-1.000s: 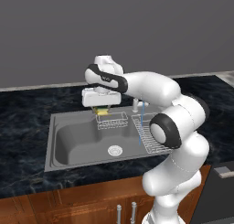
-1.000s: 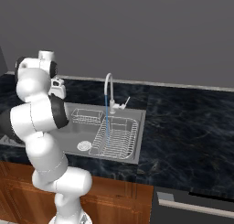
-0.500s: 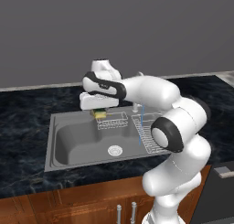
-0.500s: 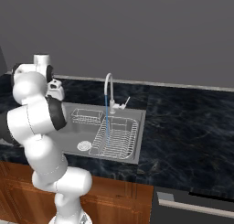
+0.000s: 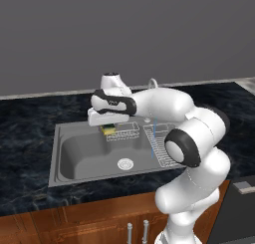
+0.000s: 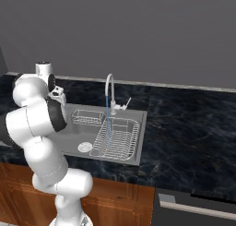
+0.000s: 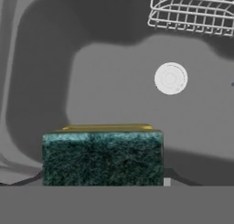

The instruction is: Soak the sponge with water for a few seconds and then drop it inside the sink.

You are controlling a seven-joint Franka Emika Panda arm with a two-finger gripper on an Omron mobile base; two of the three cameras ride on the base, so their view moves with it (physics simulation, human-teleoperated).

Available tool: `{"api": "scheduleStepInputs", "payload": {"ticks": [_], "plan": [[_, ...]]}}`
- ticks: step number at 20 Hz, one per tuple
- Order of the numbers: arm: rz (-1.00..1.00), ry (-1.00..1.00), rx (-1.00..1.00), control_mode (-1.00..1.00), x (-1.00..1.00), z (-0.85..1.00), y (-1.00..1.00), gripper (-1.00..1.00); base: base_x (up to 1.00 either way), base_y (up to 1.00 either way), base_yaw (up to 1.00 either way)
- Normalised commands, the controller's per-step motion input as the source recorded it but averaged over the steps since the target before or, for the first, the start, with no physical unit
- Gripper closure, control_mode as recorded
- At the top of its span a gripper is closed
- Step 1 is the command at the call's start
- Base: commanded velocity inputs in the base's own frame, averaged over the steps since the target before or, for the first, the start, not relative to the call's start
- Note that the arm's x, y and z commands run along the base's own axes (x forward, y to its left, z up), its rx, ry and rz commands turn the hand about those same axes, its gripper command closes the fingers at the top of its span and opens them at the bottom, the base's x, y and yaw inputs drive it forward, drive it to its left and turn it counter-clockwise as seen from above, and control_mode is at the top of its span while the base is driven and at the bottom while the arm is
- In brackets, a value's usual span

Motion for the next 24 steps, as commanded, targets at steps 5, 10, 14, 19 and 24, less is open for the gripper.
{"api": "scheduleStepInputs", "payload": {"ticks": [5,10,14,19,24], "plan": [[0.00,0.00,0.02,-1.00,0.32,-0.15,0.00,1.00,0.00,0.00,0.00],[0.00,0.00,0.00,-1.00,0.28,-0.01,0.05,1.00,0.00,0.00,0.00],[0.00,0.00,0.00,-1.00,0.15,0.00,0.13,1.00,0.00,0.00,0.00],[0.00,0.00,0.00,-1.00,0.15,0.00,0.19,1.00,0.00,0.00,0.00],[0.00,0.00,0.00,-1.00,0.24,0.00,0.16,1.00,0.00,0.00,0.00]]}}
